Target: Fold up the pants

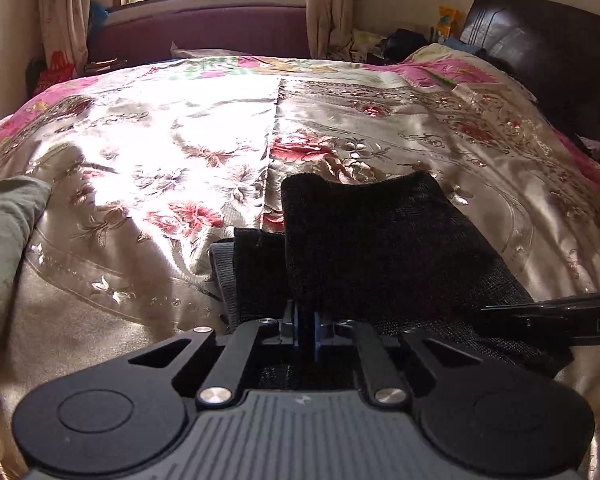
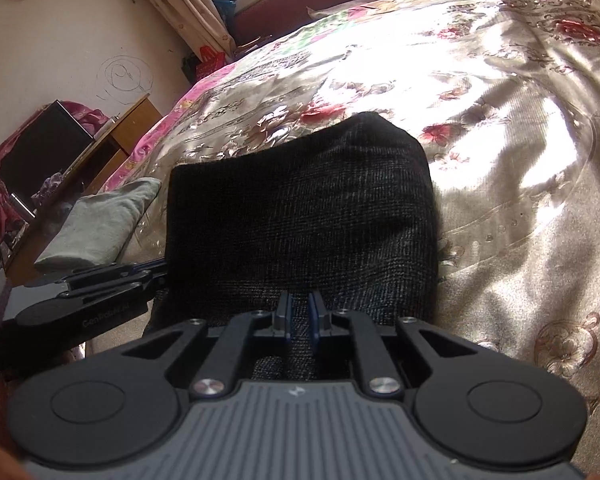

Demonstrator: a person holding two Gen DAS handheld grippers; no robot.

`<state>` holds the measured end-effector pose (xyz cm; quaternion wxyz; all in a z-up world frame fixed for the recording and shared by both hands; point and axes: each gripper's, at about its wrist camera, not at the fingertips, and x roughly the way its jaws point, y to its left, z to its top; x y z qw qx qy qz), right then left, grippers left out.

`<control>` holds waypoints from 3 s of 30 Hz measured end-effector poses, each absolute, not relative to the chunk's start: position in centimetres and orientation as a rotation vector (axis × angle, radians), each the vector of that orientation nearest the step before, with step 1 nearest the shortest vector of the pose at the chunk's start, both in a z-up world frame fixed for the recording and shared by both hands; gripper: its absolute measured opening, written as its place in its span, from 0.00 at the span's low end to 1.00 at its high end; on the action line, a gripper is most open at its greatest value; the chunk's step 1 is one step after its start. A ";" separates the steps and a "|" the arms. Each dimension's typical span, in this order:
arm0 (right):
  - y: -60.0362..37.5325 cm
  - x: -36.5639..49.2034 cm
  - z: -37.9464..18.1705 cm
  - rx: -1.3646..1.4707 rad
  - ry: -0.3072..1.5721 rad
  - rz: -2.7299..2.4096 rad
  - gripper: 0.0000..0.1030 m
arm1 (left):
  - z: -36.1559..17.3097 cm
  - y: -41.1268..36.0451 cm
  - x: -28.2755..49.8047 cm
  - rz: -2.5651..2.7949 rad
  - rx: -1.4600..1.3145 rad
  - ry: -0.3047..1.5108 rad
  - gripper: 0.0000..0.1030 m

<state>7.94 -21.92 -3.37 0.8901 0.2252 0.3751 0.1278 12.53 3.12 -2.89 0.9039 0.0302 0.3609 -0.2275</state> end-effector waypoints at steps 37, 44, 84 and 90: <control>-20.0 -0.4 -0.7 0.352 0.775 0.177 0.23 | 1.0 3.0 1.3 -0.369 0.112 0.676 0.57; -20.4 -2.0 0.6 0.380 0.731 0.159 0.23 | 6.5 3.2 -2.5 -0.306 0.169 0.440 0.97; -19.9 -6.5 0.3 0.389 0.703 0.136 0.26 | 3.3 0.6 -3.6 -0.280 0.148 0.596 1.00; -19.9 -6.5 0.0 0.396 0.711 0.132 0.26 | 2.4 0.6 -3.1 -0.279 0.137 0.645 1.00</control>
